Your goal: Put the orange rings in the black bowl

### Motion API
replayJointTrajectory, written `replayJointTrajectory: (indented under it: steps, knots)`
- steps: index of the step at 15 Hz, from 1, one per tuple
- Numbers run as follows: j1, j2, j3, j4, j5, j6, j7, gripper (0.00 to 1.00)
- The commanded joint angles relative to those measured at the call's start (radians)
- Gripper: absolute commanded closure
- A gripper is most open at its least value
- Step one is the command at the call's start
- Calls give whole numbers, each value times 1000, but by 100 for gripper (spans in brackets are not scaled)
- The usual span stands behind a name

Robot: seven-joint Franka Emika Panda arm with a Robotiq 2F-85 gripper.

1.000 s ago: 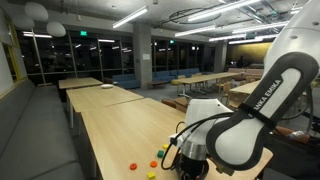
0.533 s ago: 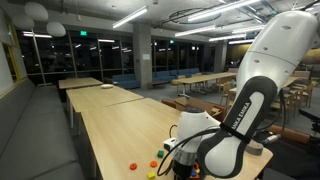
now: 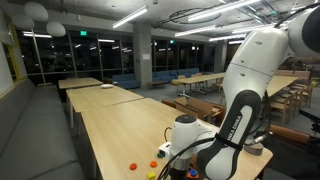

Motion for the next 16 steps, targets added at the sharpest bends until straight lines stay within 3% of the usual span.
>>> replayJointTrajectory:
  steps: [1,16]
  knots:
    - [-8,35,18,54,-26,-20,26,0]
    - [-4,77,10,56,-32,-17,42,0]
